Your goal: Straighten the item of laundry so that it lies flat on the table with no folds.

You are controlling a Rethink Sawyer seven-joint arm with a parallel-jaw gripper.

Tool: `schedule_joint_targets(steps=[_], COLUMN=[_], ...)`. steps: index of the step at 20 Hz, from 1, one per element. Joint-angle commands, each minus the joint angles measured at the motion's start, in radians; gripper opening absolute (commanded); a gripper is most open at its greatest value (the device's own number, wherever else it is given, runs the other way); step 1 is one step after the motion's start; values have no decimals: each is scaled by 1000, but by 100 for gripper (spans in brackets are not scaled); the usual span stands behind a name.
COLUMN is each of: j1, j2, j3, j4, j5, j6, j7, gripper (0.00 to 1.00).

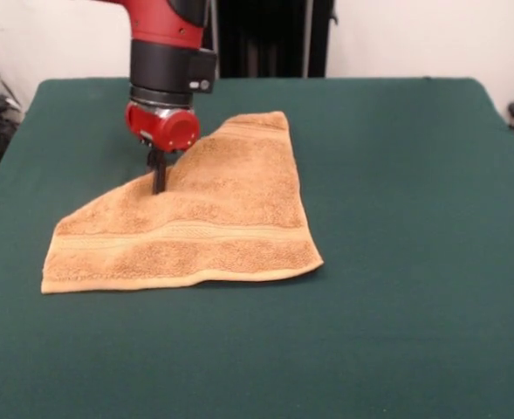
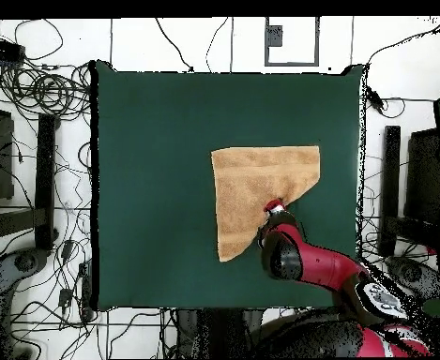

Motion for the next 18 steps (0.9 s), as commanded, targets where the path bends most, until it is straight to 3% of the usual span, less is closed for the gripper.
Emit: schedule_joint_targets(steps=[1,6,14,18], j1=[86,97,85,83], j2=[242,217,192,184], j3=[-27,-39,-33,-35], j4=[80,110,83,75], j5=[219,295,331,329], j6=[610,689,952,1004], j7=[106,97,25,19], gripper=[0,0,0,0])
